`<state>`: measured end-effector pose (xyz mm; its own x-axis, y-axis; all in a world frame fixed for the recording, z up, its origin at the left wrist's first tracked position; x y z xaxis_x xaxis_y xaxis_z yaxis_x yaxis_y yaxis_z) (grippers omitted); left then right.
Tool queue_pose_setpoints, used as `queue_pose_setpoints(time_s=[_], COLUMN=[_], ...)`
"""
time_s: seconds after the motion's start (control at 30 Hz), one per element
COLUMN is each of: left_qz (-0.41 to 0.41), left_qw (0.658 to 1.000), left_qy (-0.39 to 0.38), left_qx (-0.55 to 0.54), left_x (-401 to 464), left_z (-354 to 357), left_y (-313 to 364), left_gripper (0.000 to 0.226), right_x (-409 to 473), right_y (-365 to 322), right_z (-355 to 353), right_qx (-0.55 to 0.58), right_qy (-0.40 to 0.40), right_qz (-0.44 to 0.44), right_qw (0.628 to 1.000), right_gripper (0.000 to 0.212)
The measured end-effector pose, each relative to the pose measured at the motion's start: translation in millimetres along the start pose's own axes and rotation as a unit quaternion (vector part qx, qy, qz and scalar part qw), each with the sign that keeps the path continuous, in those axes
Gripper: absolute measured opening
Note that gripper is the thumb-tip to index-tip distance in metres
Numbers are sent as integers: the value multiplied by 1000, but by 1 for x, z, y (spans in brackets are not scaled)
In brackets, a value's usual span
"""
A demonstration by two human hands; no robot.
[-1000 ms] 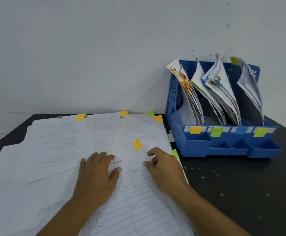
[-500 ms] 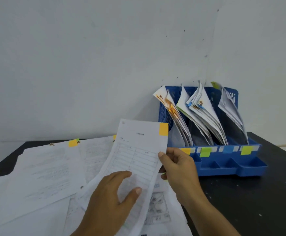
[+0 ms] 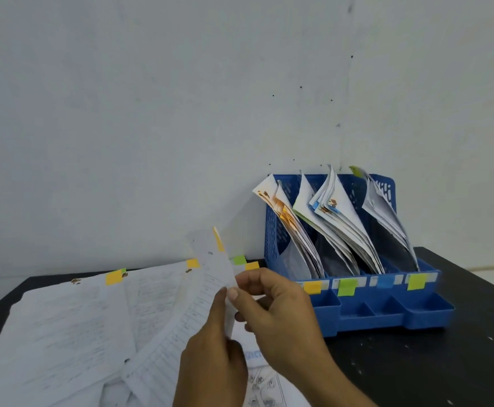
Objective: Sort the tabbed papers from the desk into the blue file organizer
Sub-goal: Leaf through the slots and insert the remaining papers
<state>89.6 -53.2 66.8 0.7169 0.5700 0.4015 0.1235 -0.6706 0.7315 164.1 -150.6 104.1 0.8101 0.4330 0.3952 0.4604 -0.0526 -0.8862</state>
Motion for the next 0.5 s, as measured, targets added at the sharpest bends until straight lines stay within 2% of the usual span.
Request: queue_pose_setpoints(time_s=[0.1,0.17,0.23,0.33,0.4,0.5], left_qz=[11,5,5,10,12,11], left_qw=[999,998,996,993,989,982], left_qy=[34,53,61,59,51,22], left_qx=[0,-24,-66,-106,-137,-188], left_x=[2,2,3,8,16,30], left_z=[-12,-19,-27,-36,-37,-36], left_y=[1,3,11,28,38,50], left_gripper=[88,80,74,70,67,65], right_x=[14,32,54,89,106,121], right_y=[-2,1,0,7,9,0], right_z=[-20,-49,-72,-78,-80,-89], right_qx=[-3,-115,-273,-443,-502,-516], right_qy=[37,122,182,151,131,130], right_qz=[-3,-32,-74,-70,-66,-88], right_qw=[999,985,942,881,852,842], right_gripper=[20,25,36,58,54,27])
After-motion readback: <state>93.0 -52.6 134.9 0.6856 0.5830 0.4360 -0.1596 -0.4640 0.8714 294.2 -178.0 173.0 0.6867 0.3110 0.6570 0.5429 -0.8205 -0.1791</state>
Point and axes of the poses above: each hand's wrist, its own x-axis towards the middle knuckle, its own z-axis out of the palm, y = z × x, the point moved 8 cm from there along x, towards the middle knuckle, and after that the axes turned 4 degrees about -z, right-handed, at the moved point
